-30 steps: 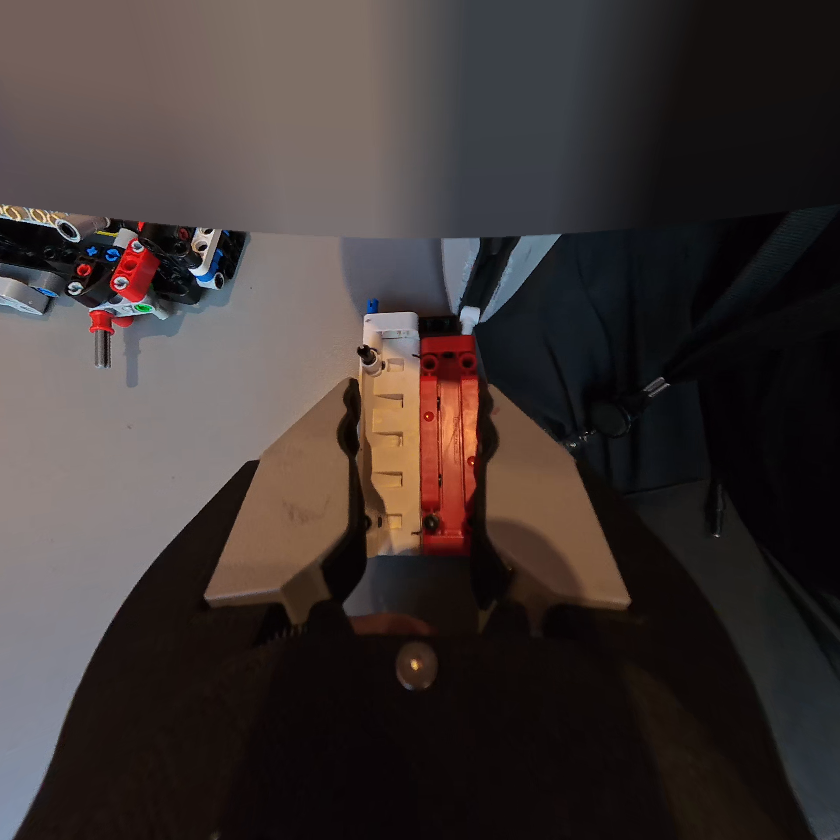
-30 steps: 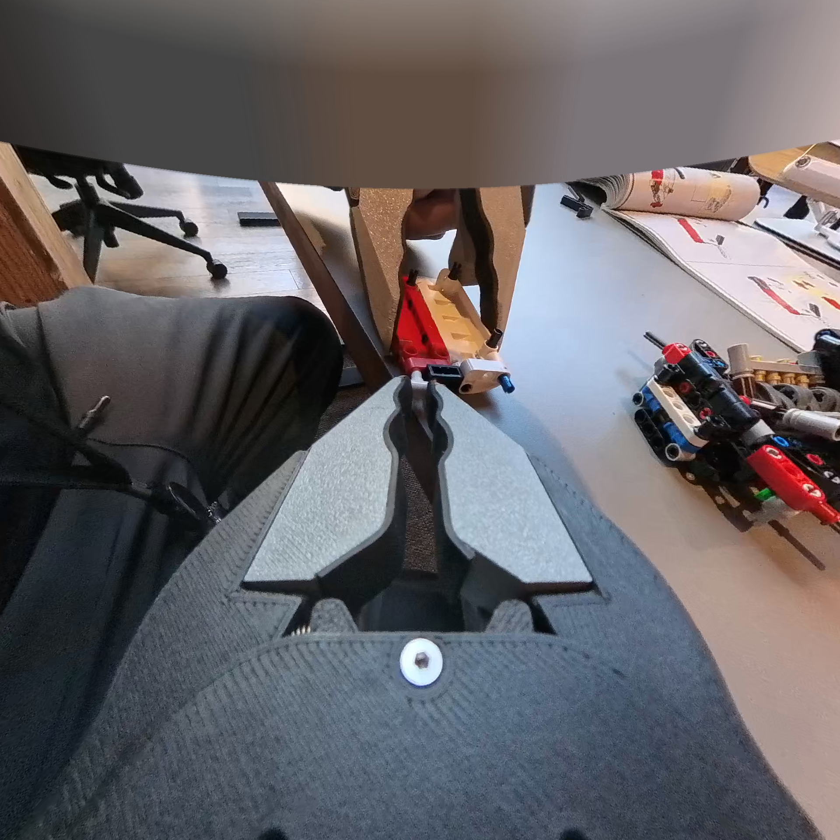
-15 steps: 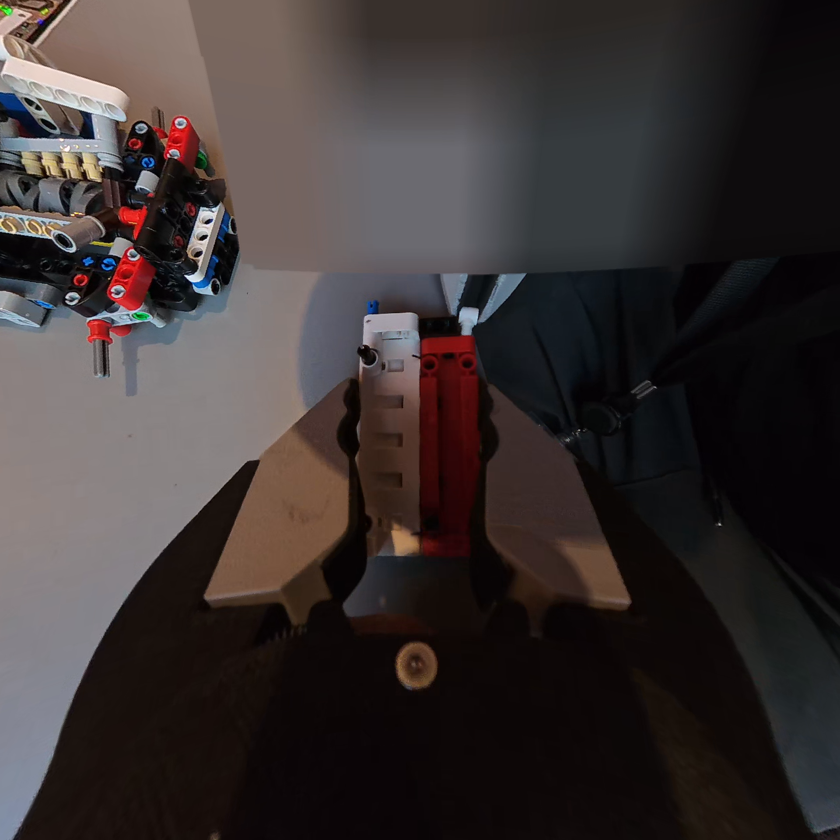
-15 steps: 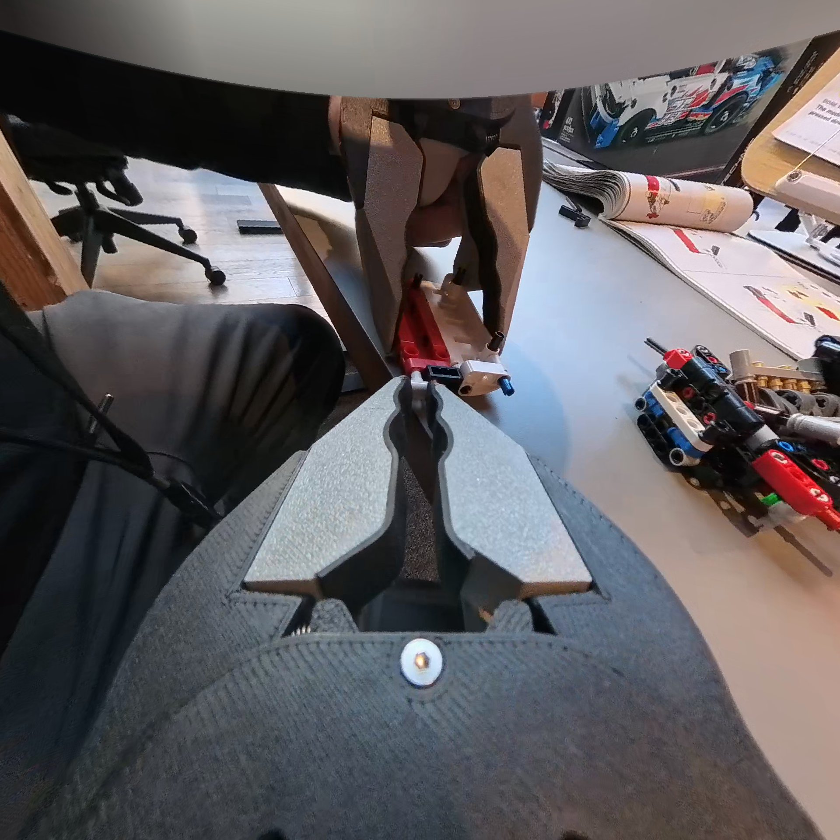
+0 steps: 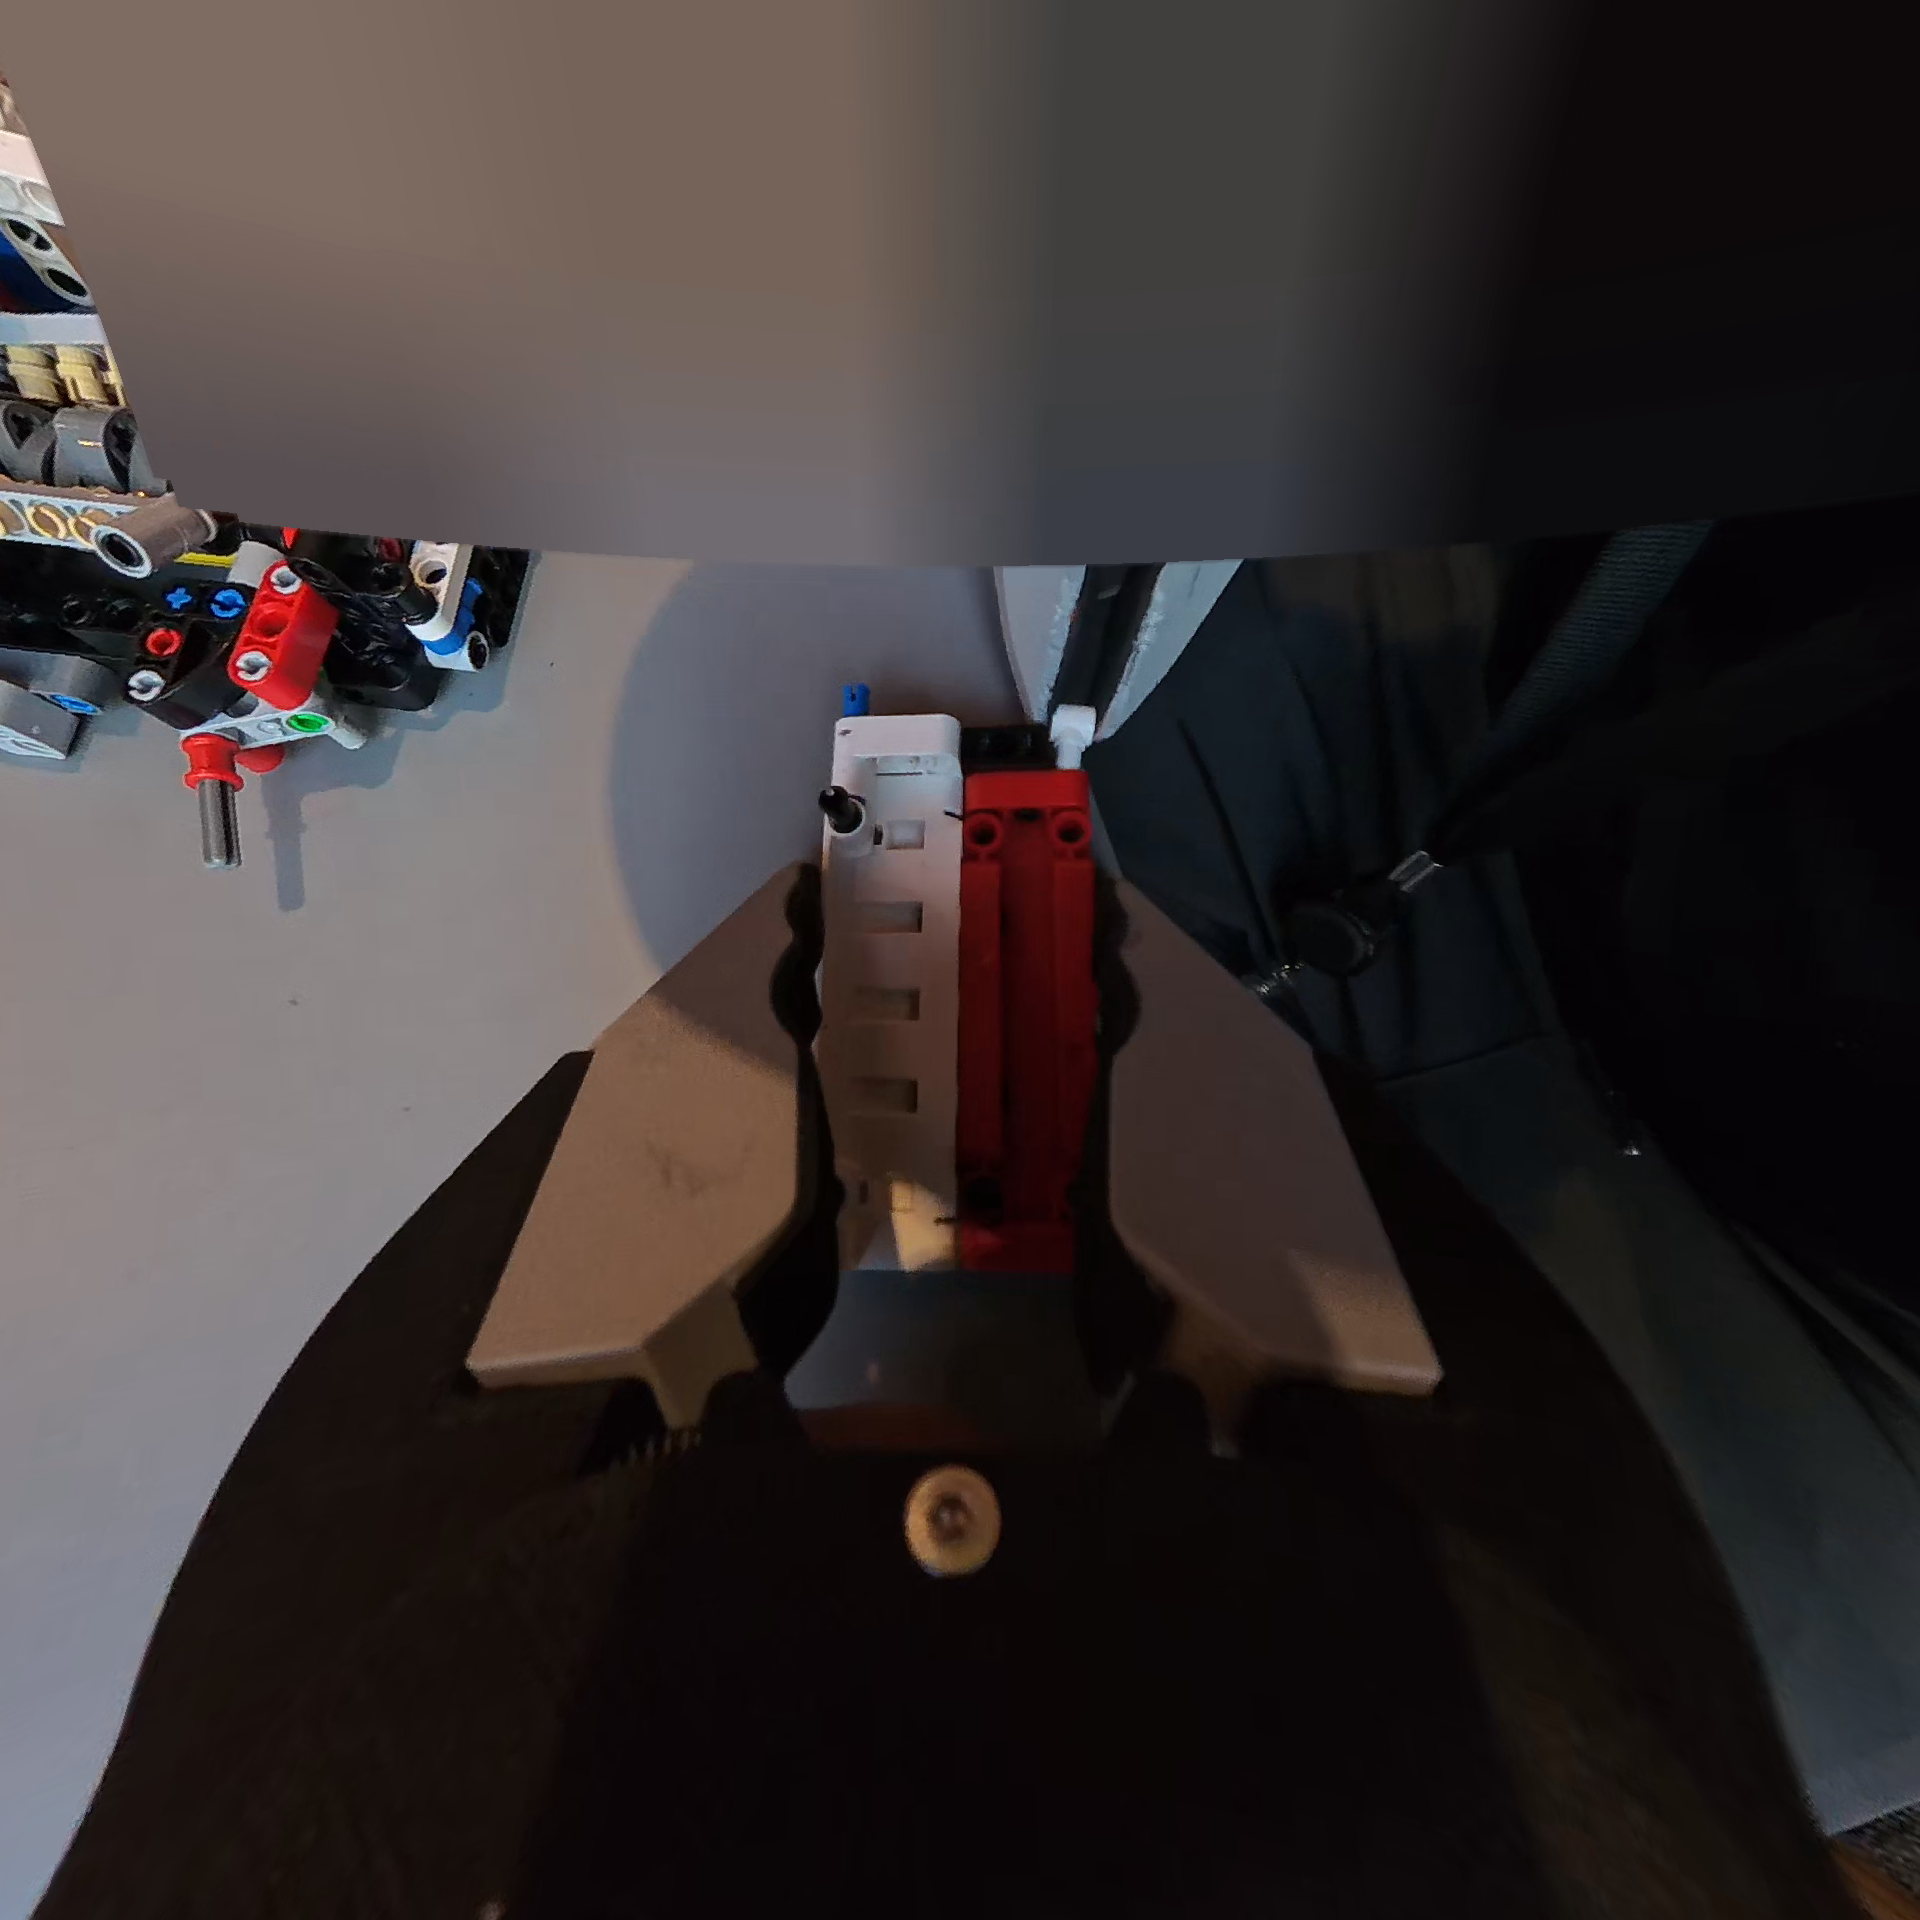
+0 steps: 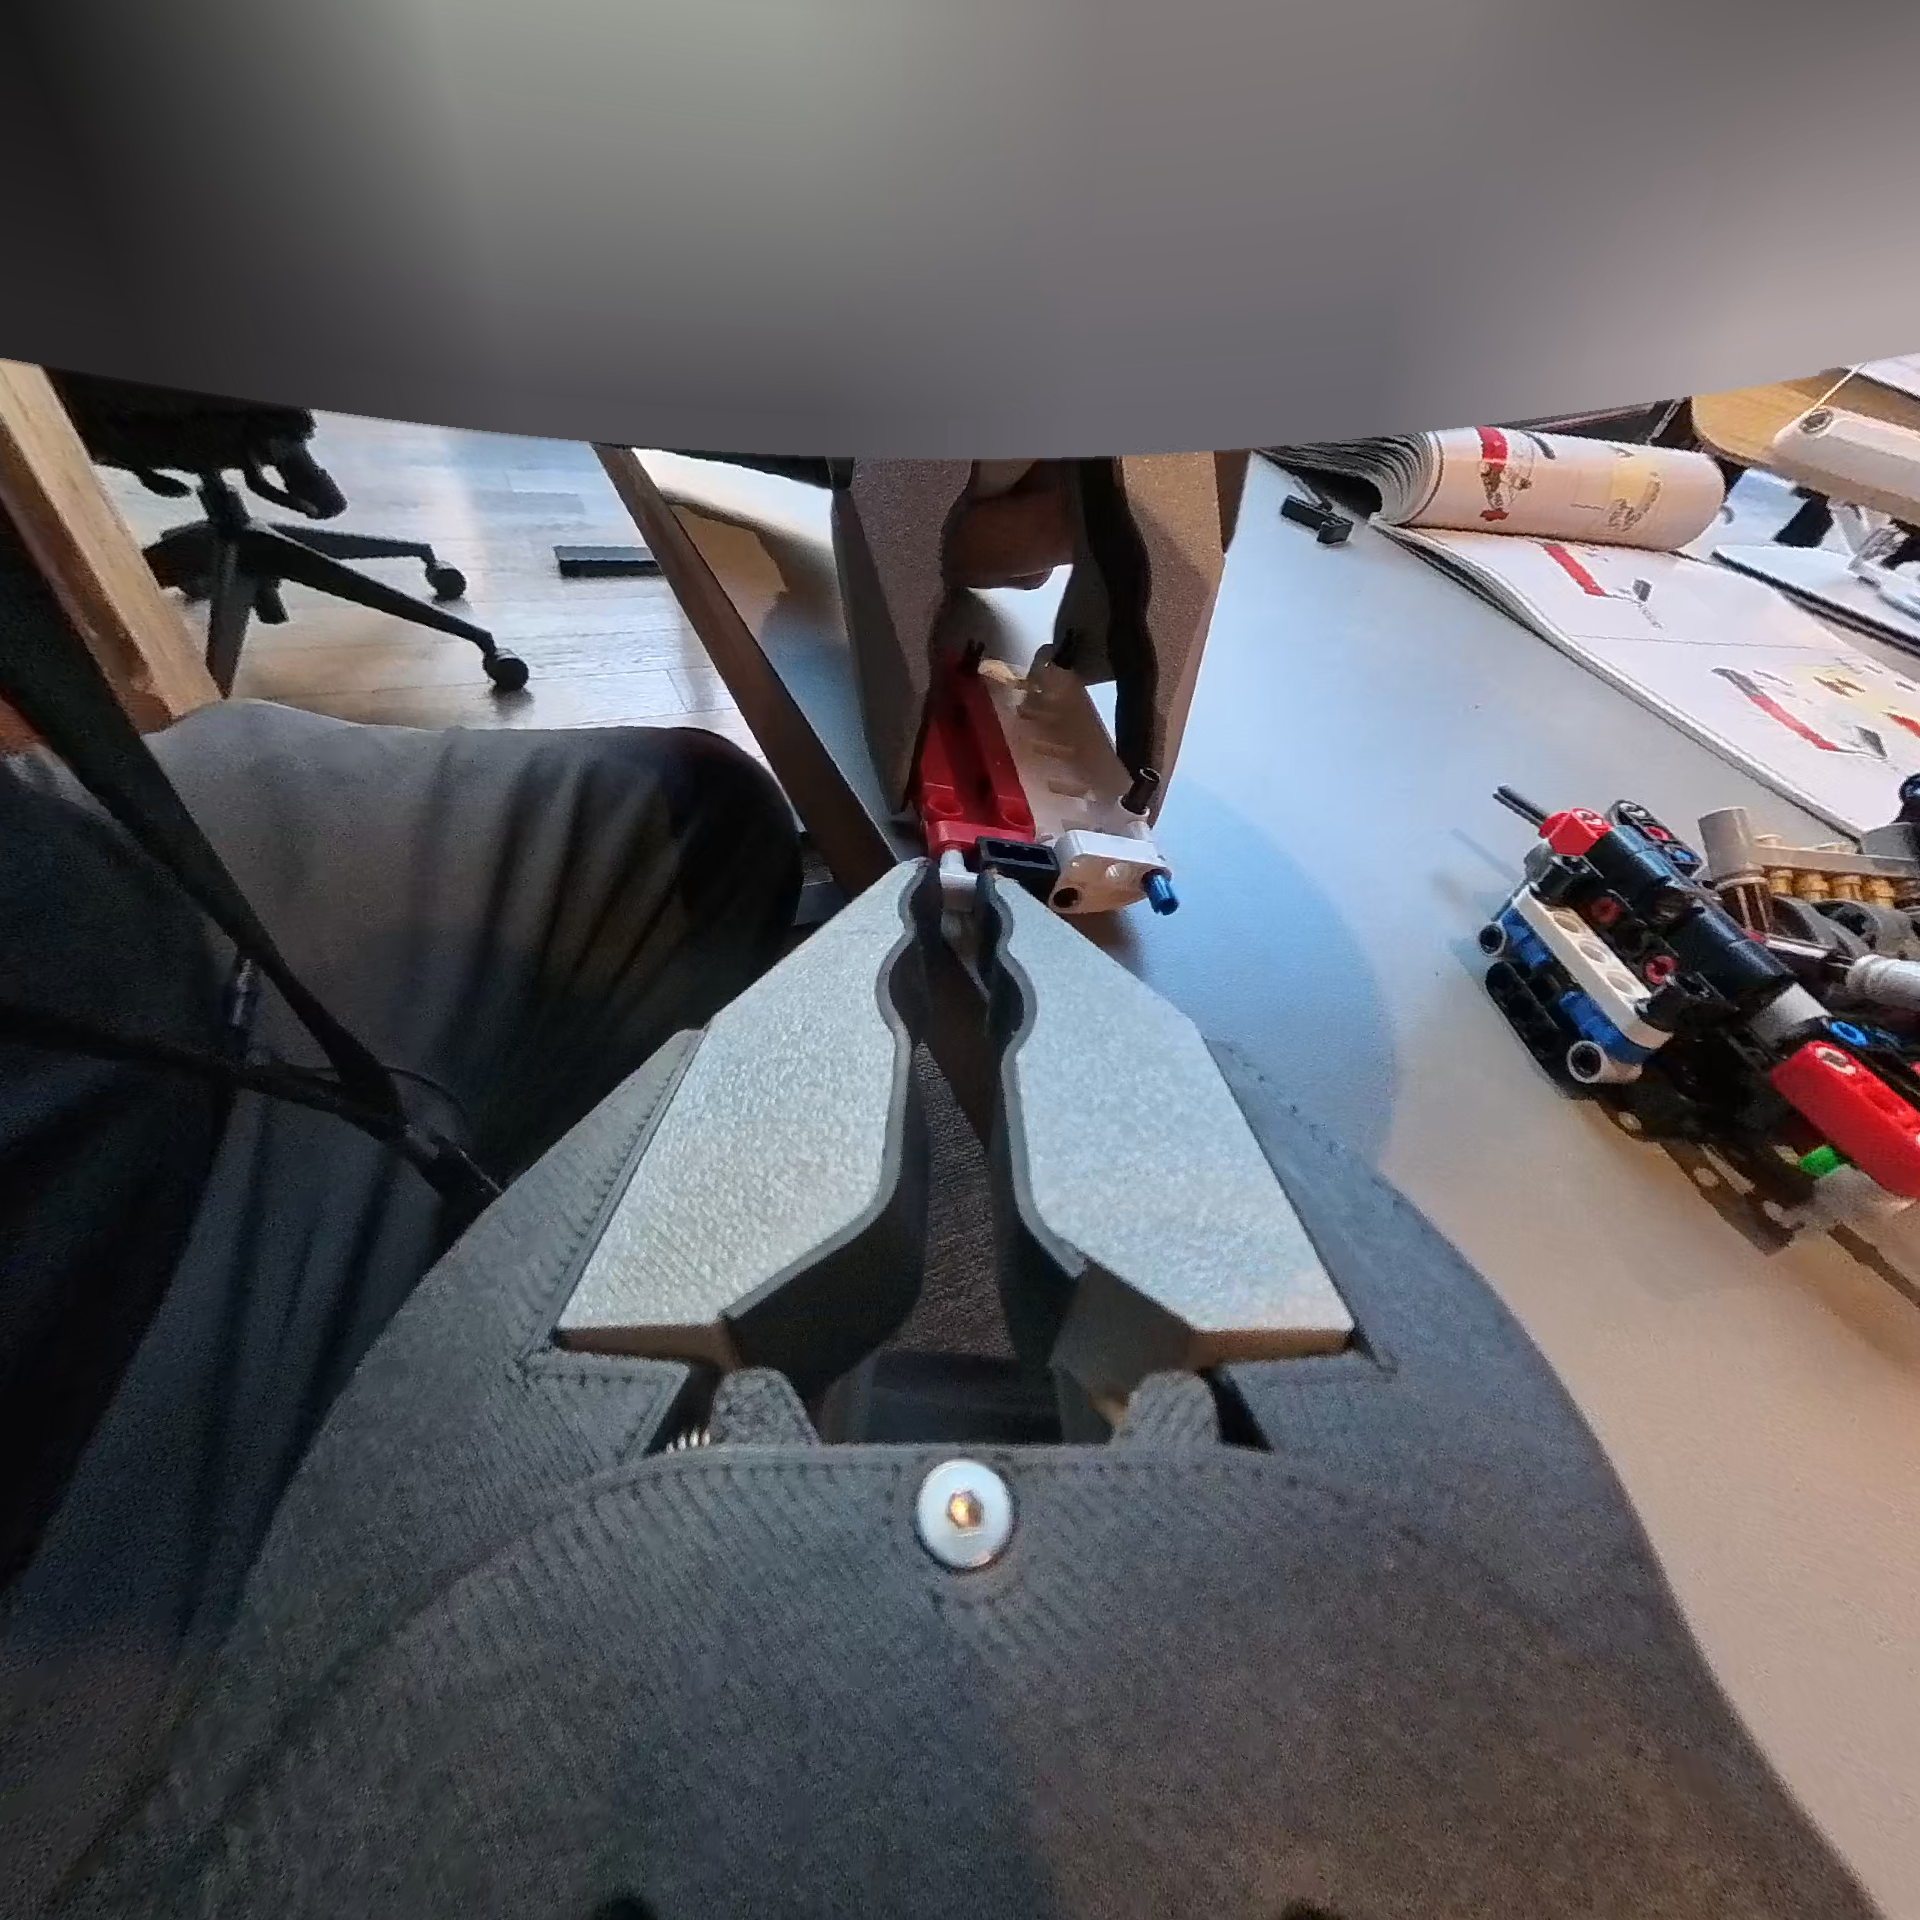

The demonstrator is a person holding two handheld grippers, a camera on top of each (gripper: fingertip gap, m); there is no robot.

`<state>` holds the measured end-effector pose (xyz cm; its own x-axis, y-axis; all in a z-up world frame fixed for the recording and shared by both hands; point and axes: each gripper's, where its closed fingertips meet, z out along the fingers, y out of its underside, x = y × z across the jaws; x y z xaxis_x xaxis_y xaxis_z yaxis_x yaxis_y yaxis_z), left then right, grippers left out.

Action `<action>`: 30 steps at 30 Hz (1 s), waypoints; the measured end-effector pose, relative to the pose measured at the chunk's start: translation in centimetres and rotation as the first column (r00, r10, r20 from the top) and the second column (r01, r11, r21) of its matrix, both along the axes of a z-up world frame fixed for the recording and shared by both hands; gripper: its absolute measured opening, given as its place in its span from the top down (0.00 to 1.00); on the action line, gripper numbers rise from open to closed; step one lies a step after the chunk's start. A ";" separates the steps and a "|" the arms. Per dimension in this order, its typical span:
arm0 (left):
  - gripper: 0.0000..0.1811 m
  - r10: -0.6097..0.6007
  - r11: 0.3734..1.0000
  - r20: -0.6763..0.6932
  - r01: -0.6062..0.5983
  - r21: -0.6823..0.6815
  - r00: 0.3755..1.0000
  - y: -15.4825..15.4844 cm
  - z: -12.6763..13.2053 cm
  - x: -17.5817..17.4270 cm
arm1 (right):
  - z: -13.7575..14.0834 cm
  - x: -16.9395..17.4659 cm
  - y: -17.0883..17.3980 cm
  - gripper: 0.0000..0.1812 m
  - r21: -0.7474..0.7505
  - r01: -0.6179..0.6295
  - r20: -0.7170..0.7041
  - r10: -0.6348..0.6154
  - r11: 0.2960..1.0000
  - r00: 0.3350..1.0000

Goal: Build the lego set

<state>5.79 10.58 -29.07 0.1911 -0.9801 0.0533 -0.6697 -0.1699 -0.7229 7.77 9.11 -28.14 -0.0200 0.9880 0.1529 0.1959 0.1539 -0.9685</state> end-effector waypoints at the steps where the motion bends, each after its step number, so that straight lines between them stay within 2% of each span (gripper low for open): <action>1: 0.72 -0.003 1.000 0.000 0.003 0.002 1.000 0.0 0.0 0.0 | 0.0 0.0 0.0 0.98 -0.007 -0.008 0.008 0.008 1.000 1.000; 4: 0.72 -0.009 1.000 0.000 0.009 -0.005 1.000 -0.1 0.0 0.0 | 0.2 -0.1 -0.1 0.98 -0.045 -0.015 0.026 0.016 0.999 1.000; 8: 0.72 0.001 1.000 -0.002 -0.001 -0.003 1.000 0.1 0.0 0.0 | 0.3 -0.2 0.0 0.98 0.011 0.018 0.023 -0.018 1.000 1.000; 21: 0.72 0.017 1.000 0.006 -0.017 -0.011 1.000 0.3 0.0 -0.1 | 0.4 -0.2 0.3 0.99 0.186 0.139 -0.165 -0.109 0.973 0.980; 27: 0.72 0.021 1.000 0.009 -0.021 -0.019 1.000 0.3 0.0 -0.1 | 0.4 -0.1 0.3 0.99 0.126 0.109 -0.204 -0.081 0.986 0.976; 30: 0.72 0.015 0.999 0.015 -0.015 -0.029 1.000 0.1 0.1 0.0 | 0.5 0.0 0.1 0.99 0.042 0.071 -0.240 -0.059 0.997 0.969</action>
<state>5.77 10.71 -29.01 0.2049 -0.9751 0.0851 -0.6557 -0.2013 -0.7277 7.77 9.23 -27.62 0.0873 0.9771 0.1941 -0.0286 0.1973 -0.9799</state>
